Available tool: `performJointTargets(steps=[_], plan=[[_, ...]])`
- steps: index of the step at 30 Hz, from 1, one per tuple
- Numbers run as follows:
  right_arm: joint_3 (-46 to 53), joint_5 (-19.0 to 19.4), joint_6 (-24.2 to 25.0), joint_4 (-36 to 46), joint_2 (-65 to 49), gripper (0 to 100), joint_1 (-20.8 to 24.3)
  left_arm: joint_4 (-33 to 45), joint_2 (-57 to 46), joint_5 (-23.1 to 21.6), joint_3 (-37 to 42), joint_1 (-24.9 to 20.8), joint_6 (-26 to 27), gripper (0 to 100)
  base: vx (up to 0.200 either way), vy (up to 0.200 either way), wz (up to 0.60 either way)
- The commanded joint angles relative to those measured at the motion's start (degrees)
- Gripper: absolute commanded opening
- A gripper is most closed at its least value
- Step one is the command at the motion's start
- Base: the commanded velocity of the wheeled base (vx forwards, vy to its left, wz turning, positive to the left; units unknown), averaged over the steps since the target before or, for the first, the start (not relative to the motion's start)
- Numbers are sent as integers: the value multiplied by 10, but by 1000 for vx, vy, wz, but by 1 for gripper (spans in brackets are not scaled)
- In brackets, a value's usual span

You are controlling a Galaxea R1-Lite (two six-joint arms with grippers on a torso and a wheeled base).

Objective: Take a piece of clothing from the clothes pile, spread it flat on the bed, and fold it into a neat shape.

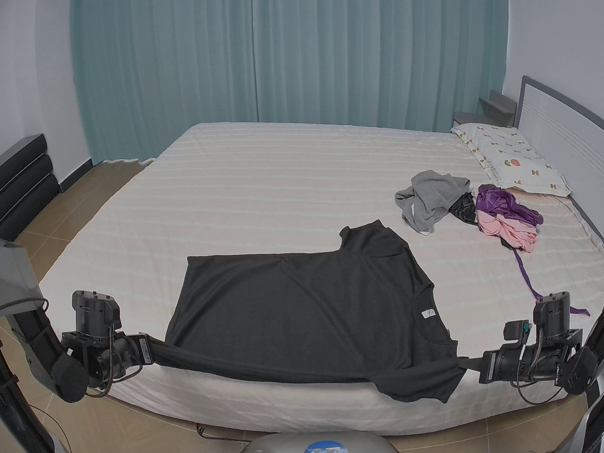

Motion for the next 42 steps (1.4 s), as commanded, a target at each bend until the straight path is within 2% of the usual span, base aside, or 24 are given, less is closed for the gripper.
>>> performJointTargets(steps=[1, 4, 19, 28, 34, 42], plan=[[-40, -14, 14, -3, 13, 0, -2, 0, 3, -1, -35, 18, -5, 0, 0, 0, 0], [-51, -21, 34, -2, 10, 0, -1, 0, 3, -1, -40, 19, -6, 0, 0, 0, 0], [-25, -21, 36, -2, -9, 0, -1, 1, 38, -8, -21, 12, -25, 0, 0, 0, 0], [-54, -19, 40, -3, 22, 0, -6, 0, 65, -8, -58, 11, -35, 0, 0, 0, 0], [-70, -19, 40, -3, 31, 0, -17, 0, 62, -6, -69, 12, -38, 0, 0, 0, 0], [-36, -14, 39, -4, -3, 0, -21, 0, 11, -6, -29, -1, -38, 0, 0, 0, 0]])
